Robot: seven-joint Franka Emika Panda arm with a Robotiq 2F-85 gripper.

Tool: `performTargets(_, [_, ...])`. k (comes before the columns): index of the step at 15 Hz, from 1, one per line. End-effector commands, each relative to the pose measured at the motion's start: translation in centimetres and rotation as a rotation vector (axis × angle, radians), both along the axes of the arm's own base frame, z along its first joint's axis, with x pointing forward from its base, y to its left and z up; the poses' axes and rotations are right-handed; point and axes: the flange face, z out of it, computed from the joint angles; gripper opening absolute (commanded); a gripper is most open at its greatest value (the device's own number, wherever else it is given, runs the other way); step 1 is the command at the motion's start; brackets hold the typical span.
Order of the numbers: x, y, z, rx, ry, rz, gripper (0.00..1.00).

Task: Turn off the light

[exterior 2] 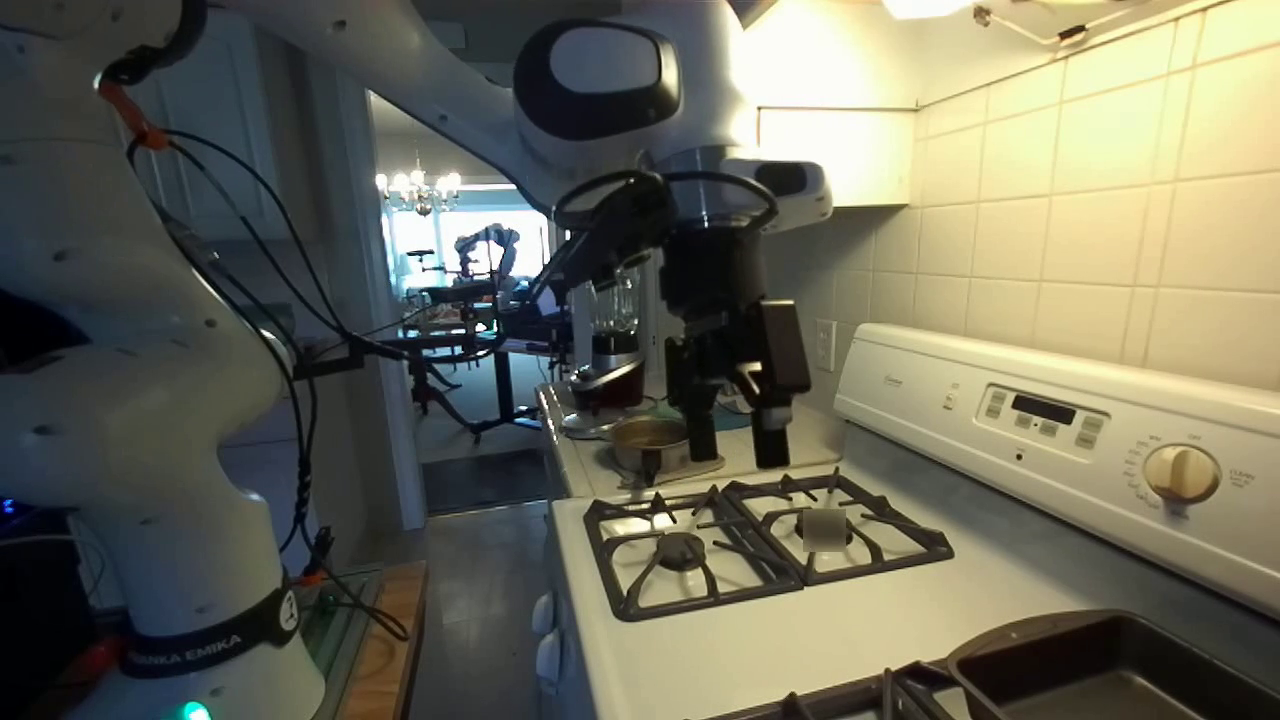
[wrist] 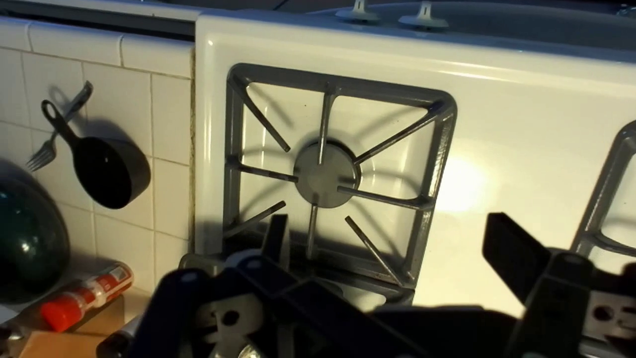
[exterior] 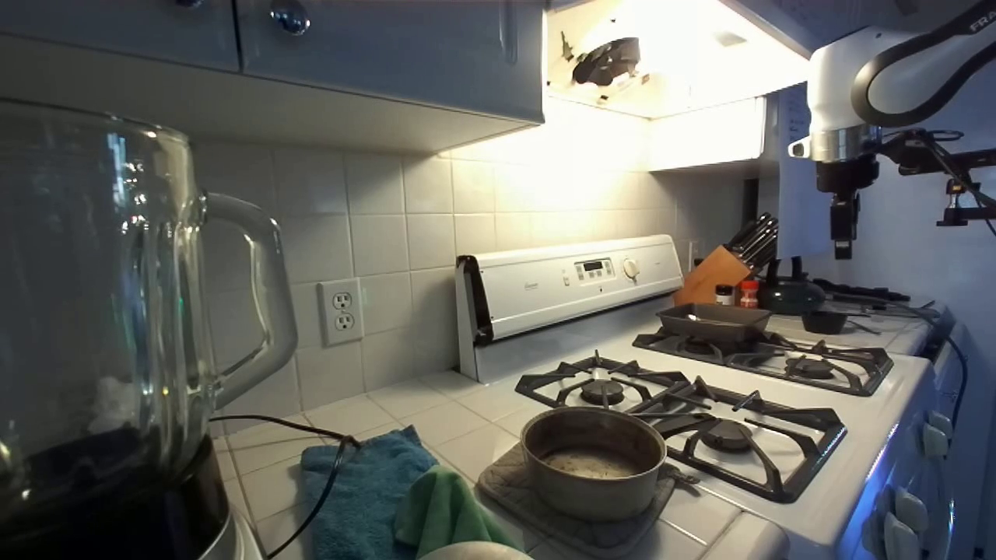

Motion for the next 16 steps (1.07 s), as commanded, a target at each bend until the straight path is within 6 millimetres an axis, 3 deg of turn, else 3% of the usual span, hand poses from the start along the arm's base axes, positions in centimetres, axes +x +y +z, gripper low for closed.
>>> performTargets(1, [-1.1, 0.1, 2.8, -0.085, -0.038, 0.018, 1.00])
performTargets(10, [-4.7, -2.7, 6.6, 0.019, -0.127, -0.023, 1.00])
performTargets(16, [-6.5, -2.8, 8.4, 0.090, -0.143, 0.055, 1.00])
